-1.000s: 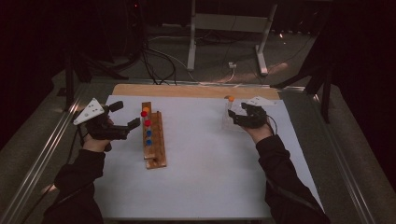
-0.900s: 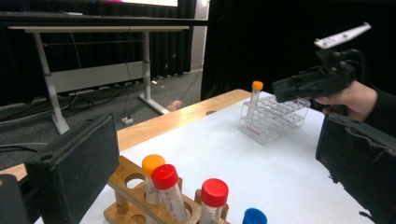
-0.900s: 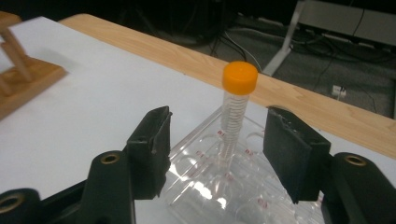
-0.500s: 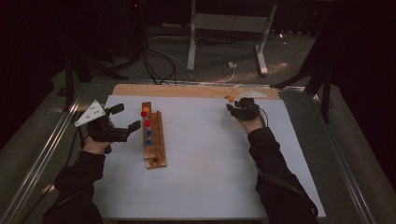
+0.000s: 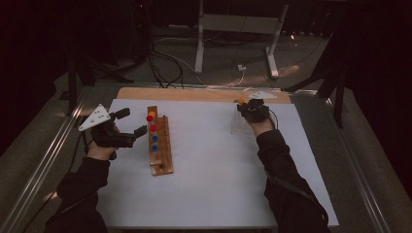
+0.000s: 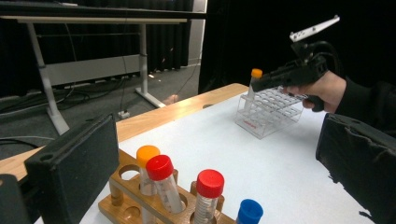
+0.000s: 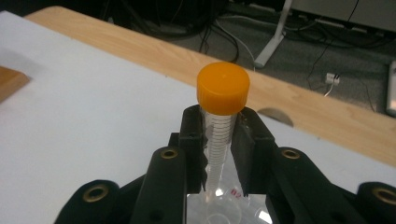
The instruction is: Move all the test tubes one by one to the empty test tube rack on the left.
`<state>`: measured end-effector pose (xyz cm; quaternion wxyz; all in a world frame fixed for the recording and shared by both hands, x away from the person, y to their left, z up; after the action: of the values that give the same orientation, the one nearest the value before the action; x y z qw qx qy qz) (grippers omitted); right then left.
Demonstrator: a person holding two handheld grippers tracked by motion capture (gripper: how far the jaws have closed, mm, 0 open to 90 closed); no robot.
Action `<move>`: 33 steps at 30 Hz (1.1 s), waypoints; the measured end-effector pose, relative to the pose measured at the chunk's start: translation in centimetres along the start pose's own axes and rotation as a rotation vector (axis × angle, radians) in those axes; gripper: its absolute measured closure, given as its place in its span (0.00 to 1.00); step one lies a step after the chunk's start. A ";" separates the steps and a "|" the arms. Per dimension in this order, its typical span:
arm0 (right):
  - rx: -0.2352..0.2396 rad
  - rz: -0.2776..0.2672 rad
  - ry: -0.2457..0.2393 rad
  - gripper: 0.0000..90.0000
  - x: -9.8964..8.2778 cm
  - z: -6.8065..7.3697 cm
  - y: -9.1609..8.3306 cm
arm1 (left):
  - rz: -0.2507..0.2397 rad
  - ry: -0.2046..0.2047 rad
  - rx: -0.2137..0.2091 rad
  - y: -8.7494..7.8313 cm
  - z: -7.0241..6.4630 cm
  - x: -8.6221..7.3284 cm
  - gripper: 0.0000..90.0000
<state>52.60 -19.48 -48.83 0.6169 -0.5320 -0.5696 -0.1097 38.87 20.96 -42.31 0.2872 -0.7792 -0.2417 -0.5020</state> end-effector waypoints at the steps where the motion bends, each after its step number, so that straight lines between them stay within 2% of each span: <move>1: 0.000 -0.007 -0.002 0.83 0.2 0.0 -0.2 | -0.001 -0.002 -0.002 0.0 -0.1 0.0 0.01; 6: -0.007 -0.037 -0.023 0.84 1.8 -0.3 -1.5 | 0.010 -0.008 -0.023 0.0 -0.4 0.2 0.01; 8: -0.009 -0.045 -0.034 0.84 2.4 -0.5 -2.0 | 0.006 -0.009 -0.005 0.1 -0.6 0.3 0.01; 11: -0.015 -0.061 -0.057 0.84 3.4 -0.6 -2.9 | 0.011 -0.009 -0.015 0.1 -1.0 0.5 0.01; 16: -0.004 -0.090 -0.083 0.84 4.9 -0.3 -4.4 | 0.004 0.000 -0.031 0.2 -1.7 1.0 0.01; 22: 0.065 -0.111 -0.137 0.84 5.7 1.7 -5.8 | 0.028 0.006 -0.054 0.6 -2.7 1.2 0.01; 33: 0.230 -0.129 -0.208 0.84 5.3 6.7 -7.6 | 0.086 0.009 -0.124 2.4 -5.3 1.1 0.01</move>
<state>44.72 -14.89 -41.91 0.6029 -0.4286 -0.6723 -0.0277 37.47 15.72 -40.07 0.2609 -0.8028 -0.1754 -0.5066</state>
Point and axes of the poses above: each handheld gripper's, and its own axes: y roughly forward along the jaws, x roughly out of its top, z roughly to its left, the point moved 6 cm from there along y, roughly forward along the jaws, and after that the axes turned 14 degrees about -y, right-handed, at the moved point
